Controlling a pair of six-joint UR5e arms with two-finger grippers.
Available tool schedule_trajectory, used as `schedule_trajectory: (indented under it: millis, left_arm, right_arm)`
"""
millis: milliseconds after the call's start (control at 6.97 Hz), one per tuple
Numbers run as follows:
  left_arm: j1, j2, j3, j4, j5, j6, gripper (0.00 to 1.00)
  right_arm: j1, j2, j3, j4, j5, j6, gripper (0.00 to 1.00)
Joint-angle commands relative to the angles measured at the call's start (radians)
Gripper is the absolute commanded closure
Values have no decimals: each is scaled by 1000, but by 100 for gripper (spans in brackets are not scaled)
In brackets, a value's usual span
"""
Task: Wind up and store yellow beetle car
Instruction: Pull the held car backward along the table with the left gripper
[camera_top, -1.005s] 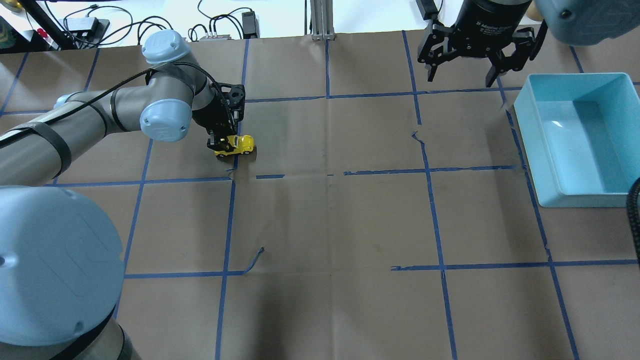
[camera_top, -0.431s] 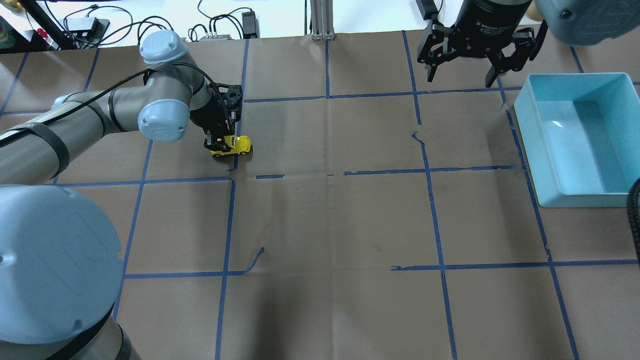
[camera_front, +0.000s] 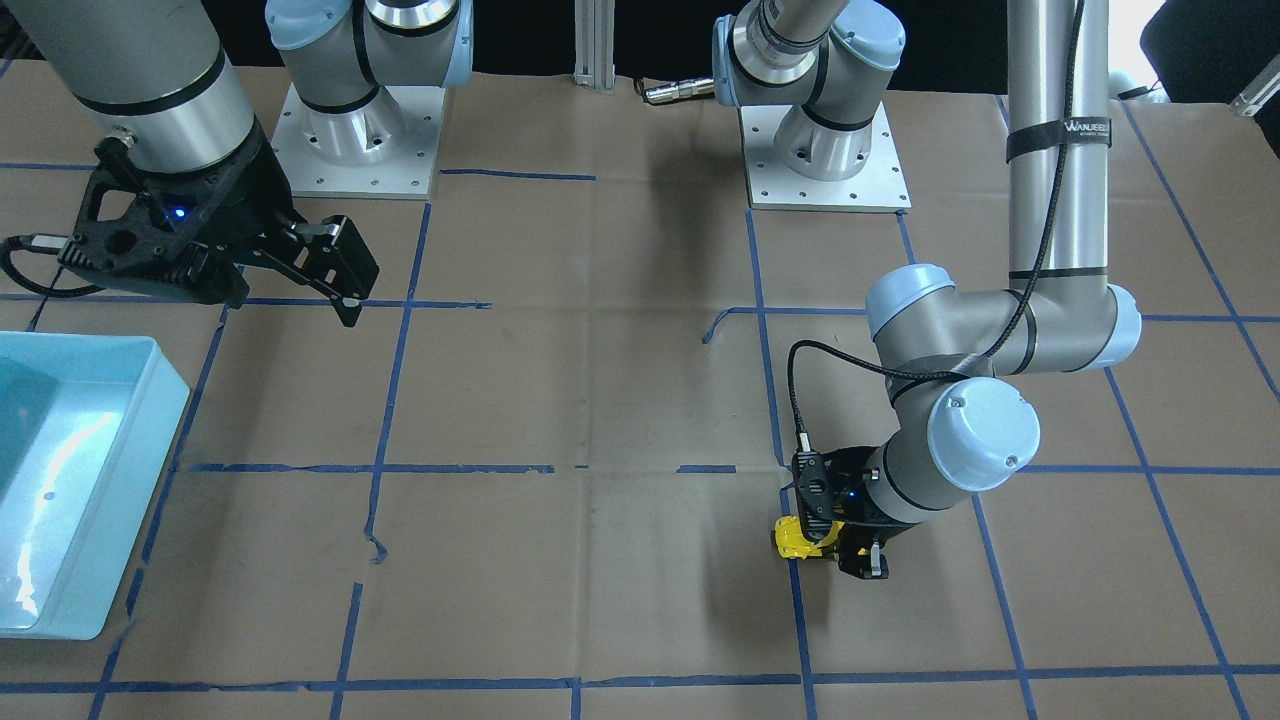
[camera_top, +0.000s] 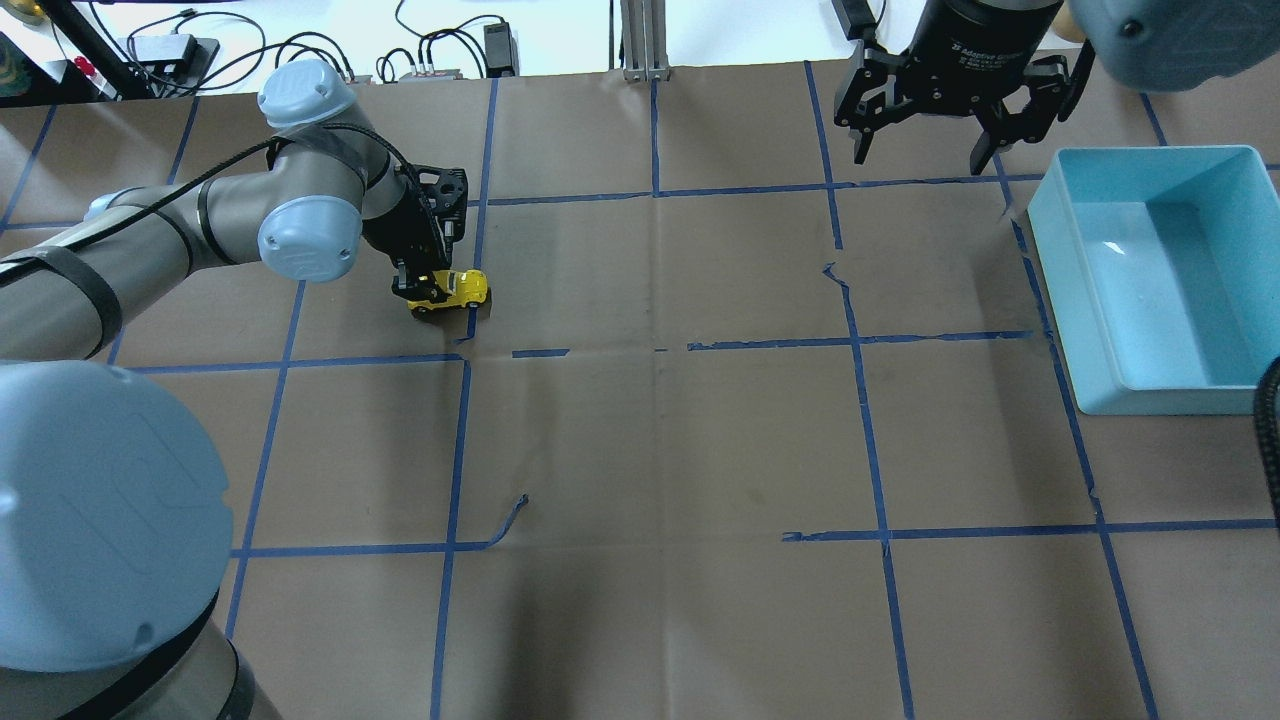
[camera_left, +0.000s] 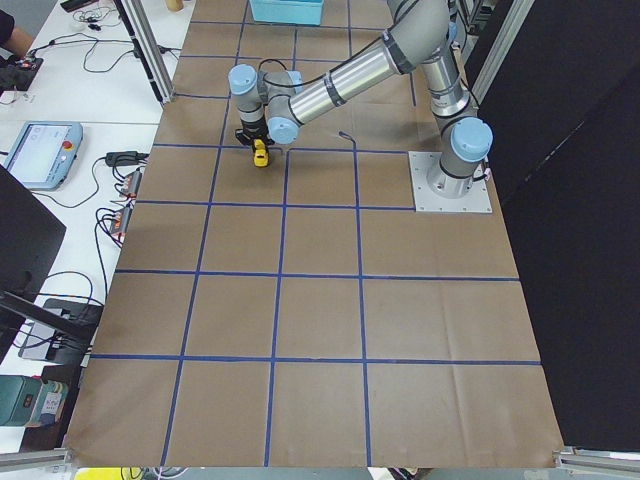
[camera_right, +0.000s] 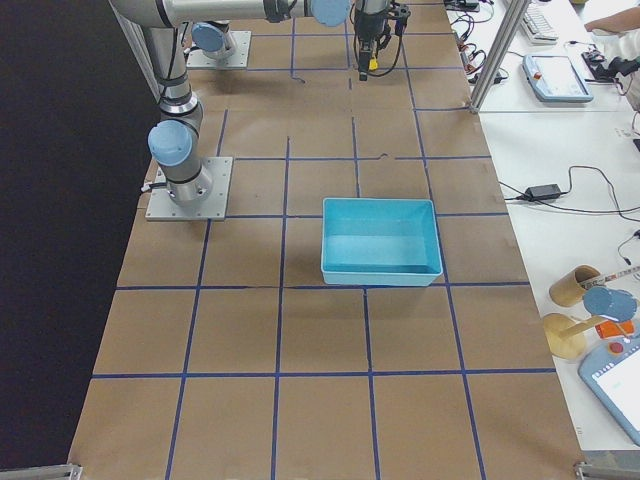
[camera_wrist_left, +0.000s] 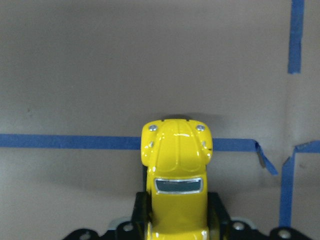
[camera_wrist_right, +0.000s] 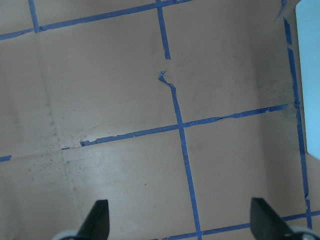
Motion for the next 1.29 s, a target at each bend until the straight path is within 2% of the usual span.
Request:
schedule_trajectory:
  millis: [0, 1149]
  left_arm:
    - [9, -1, 0, 0, 0, 5, 99]
    - [41, 2, -19, 3, 2, 53, 99]
  right_arm:
    - [0, 0, 0, 0, -1, 0, 0]
    - [0, -1, 2, -3, -9, 2, 0]
